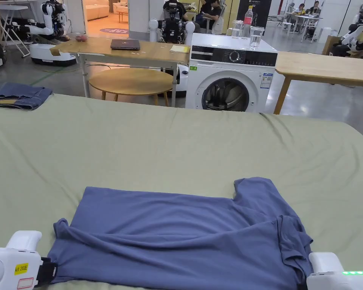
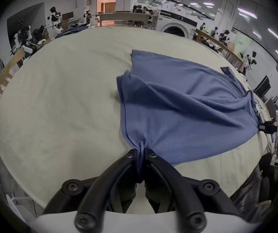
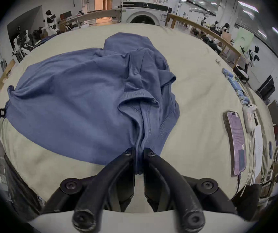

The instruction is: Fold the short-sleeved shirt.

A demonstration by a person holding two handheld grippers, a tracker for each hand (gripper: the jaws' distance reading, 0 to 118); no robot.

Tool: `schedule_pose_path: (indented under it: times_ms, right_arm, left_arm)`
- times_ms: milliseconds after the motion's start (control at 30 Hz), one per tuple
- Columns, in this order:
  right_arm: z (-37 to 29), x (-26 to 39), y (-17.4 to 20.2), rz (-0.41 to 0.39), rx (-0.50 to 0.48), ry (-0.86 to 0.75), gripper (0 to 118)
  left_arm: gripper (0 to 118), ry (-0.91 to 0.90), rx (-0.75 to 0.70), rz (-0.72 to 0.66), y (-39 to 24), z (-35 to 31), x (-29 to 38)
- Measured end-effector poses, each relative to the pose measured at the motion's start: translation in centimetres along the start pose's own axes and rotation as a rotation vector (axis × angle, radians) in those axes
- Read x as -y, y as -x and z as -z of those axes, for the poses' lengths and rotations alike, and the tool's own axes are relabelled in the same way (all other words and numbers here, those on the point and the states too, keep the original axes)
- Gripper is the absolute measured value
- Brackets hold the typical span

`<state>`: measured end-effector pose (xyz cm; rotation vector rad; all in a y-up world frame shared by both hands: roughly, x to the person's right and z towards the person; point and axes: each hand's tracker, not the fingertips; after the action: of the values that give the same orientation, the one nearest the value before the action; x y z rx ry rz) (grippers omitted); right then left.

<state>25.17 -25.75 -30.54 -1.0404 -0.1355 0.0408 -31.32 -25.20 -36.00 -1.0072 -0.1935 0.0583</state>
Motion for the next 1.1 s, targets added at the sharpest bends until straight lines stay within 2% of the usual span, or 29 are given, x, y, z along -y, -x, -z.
schedule_pose_path:
  times_ms: [100, 167, 200, 267, 333, 467, 533, 600, 633, 700, 733, 767, 800, 833, 1067, 1100]
  right_arm:
    - [0.2, -0.1, 0.3, -0.005, 0.005, 0.001, 8]
    - [-0.1, -0.6, 0.6, -0.016, 0.007, -0.006, 14]
    - [-0.5, -0.8, 0.8, -0.019, 0.011, -0.014, 21]
    - [-2.4, -1.5, 1.1, -0.014, 0.043, -0.083, 47]
    - [-4.0, -2.4, 1.6, 0.003, 0.045, -0.175, 47]
    - [-6.4, -4.4, 3.1, 0.046, 0.028, -0.361, 47]
    - [-6.9, -5.3, 4.2, 0.058, 0.006, -0.441, 46]
    - [-7.3, -5.9, 5.6, 0.069, 0.003, -0.515, 25]
    - [-8.7, -6.1, 6.6, 0.064, 0.001, -0.547, 21]
    - [-9.2, -6.6, 8.0, 0.067, -0.002, -0.580, 19]
    - [-9.2, -6.8, 8.6, 0.071, -0.014, -0.596, 10]
    - [-8.5, -7.5, 8.6, 0.073, -0.019, -0.599, 0]
    - [-8.4, -7.6, 9.2, 0.078, -0.028, -0.622, 0]
    - [-8.4, -7.7, 9.6, 0.075, -0.027, -0.621, 0]
    - [-6.9, -8.2, 11.0, 0.070, -0.038, -0.635, 0]
    - [-6.7, -8.3, 10.7, 0.080, -0.066, -0.623, 0]
  left_arm:
    - [2, 0.004, -0.009, 0.003, -0.2, 0.4, -0.3]
    - [4, 0.000, -0.013, 0.002, -0.4, 0.2, -0.6]
    - [11, 0.007, -0.020, -0.001, -0.6, 0.0, -0.9]
    - [28, -0.006, -0.045, -0.001, -1.3, -0.6, -1.6]
    - [37, -0.067, -0.038, 0.009, -2.1, -1.6, -2.2]
    - [38, -0.221, 0.017, 0.025, -4.2, -3.4, -3.9]
    - [38, -0.294, 0.005, 0.054, -5.7, -4.0, -4.7]
    - [38, -0.370, -0.012, 0.087, -7.0, -4.4, -5.2]
    - [38, -0.409, -0.026, 0.100, -7.7, -4.7, -5.4]
    - [37, -0.476, -0.057, 0.119, -9.2, -5.3, -5.5]
    - [34, -0.495, -0.068, 0.123, -9.7, -5.5, -5.6]
    - [18, -0.519, -0.071, 0.127, -10.3, -5.7, -5.7]
    - [3, -0.528, -0.077, 0.134, -10.9, -5.8, -5.8]
    - [0, -0.545, -0.096, 0.141, -11.3, -6.0, -5.7]
    - [0, -0.537, -0.098, 0.134, -10.7, -5.8, -6.8]
    - [0, -0.516, -0.093, 0.125, -9.9, -5.4, -7.5]
